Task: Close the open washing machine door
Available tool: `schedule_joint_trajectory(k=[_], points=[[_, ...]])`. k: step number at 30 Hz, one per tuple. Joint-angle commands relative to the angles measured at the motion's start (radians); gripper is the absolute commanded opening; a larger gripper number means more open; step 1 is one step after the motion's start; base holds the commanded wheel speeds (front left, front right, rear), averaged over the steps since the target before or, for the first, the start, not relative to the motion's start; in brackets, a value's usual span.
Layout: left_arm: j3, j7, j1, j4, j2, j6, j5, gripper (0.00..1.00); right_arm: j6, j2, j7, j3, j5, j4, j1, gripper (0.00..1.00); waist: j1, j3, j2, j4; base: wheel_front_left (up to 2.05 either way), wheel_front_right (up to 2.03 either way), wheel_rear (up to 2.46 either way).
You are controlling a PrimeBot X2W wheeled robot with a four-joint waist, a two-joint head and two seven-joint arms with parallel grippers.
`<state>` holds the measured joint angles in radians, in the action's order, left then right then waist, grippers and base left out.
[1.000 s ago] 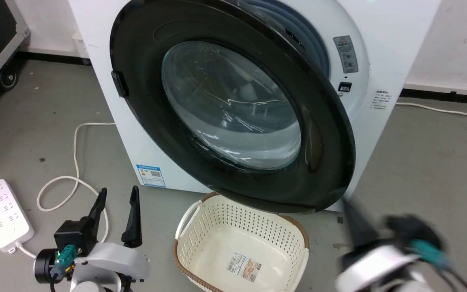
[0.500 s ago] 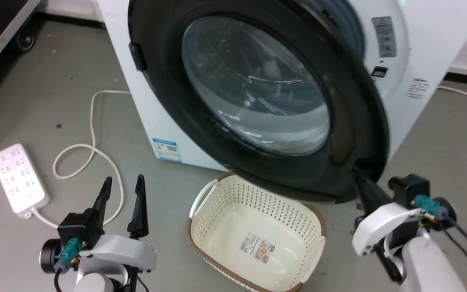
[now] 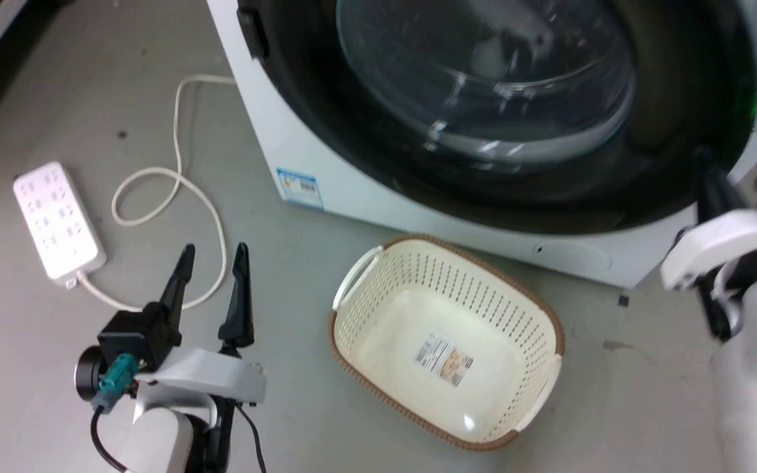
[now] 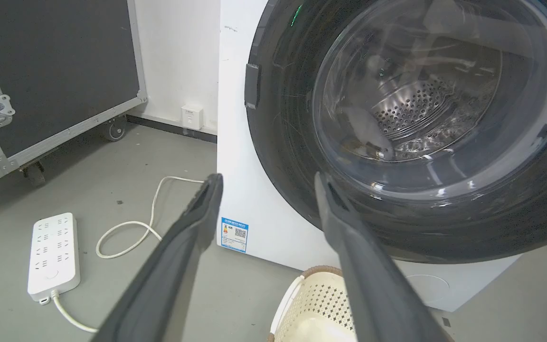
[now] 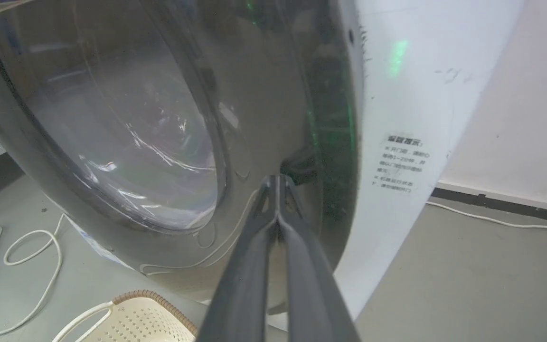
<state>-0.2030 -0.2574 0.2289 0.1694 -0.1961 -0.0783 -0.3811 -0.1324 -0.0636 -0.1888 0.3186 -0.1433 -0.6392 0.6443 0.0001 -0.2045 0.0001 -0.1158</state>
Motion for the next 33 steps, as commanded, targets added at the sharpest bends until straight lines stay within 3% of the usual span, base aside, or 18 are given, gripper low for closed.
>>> schedule_joint_trajectory(k=[1,12,21,28,33], points=[[0.007,-0.004,0.020,-0.002,0.004,0.007,0.007,1.00,0.002,-0.012,-0.010,0.025,-0.009,-0.012,0.039,0.00,-0.0001,-0.035,-0.0001,-0.019,0.00,0.00,0.00],[0.040,-0.004,0.051,-0.005,0.018,0.029,0.045,1.00,0.002,-0.023,-0.063,0.150,-0.039,-0.077,0.194,0.00,-0.0001,-0.081,-0.0001,-0.009,0.00,0.00,0.00],[0.100,-0.004,-0.033,0.006,0.006,0.031,0.072,1.00,0.002,0.012,-0.073,-0.004,0.091,0.277,-0.117,0.00,-0.0001,0.116,-0.0001,0.143,0.00,0.00,0.00],[0.096,-0.004,-0.086,0.028,0.010,0.033,0.082,1.00,0.002,0.013,-0.073,-0.157,0.152,0.380,-0.416,0.00,-0.0001,0.201,-0.0001,0.214,0.00,0.00,0.00],[0.062,0.002,-0.098,0.054,0.008,0.041,0.101,1.00,0.002,0.013,-0.072,-0.192,0.137,0.412,-0.558,0.00,-0.0001,0.221,-0.0001,0.219,0.00,0.00,0.00]])
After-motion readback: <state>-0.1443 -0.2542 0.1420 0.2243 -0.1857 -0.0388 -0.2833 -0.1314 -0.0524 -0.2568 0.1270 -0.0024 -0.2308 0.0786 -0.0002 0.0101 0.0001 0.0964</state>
